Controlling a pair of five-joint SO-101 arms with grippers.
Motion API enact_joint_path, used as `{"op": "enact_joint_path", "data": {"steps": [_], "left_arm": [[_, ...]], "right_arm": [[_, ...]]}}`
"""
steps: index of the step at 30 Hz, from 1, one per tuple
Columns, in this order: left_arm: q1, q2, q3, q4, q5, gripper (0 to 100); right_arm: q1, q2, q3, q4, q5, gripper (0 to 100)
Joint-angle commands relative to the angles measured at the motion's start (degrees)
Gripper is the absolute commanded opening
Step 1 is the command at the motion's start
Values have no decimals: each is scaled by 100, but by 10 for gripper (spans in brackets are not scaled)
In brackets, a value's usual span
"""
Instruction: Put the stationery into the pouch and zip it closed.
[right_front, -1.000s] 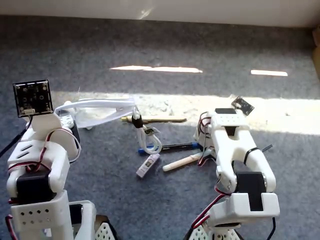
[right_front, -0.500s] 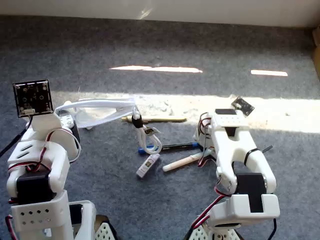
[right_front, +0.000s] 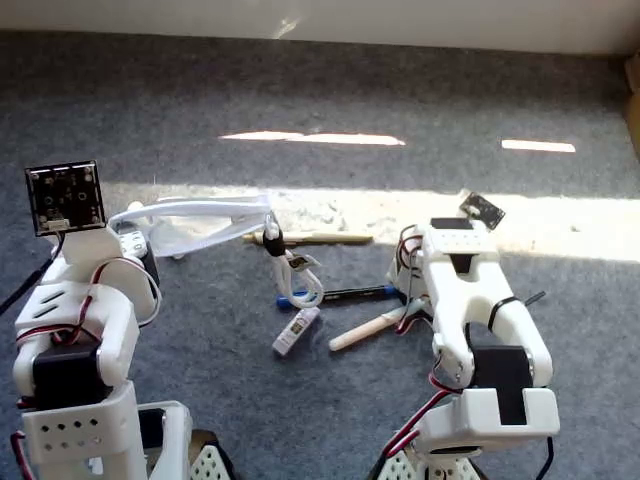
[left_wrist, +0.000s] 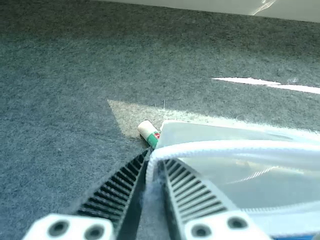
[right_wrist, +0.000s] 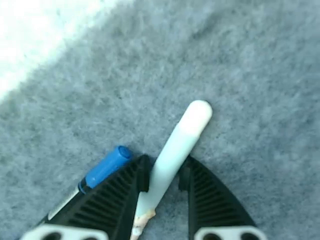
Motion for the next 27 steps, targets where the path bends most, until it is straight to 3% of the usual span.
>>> {"op": "enact_joint_path", "data": {"steps": [1,12,15,27], "left_arm": [[66,110,-13,-35,44,7],[66,110,-13,-35,44,7],[66,110,-13,-35,44,7],[92,101,-57,-88,70,7]], "right_arm": [[-92,-110,-31,4,88,1],[-66,-163,-57,66,352,5],[-66,-224,-171,488,404,5],[-101,-2290,-31,673,440,5]]}}
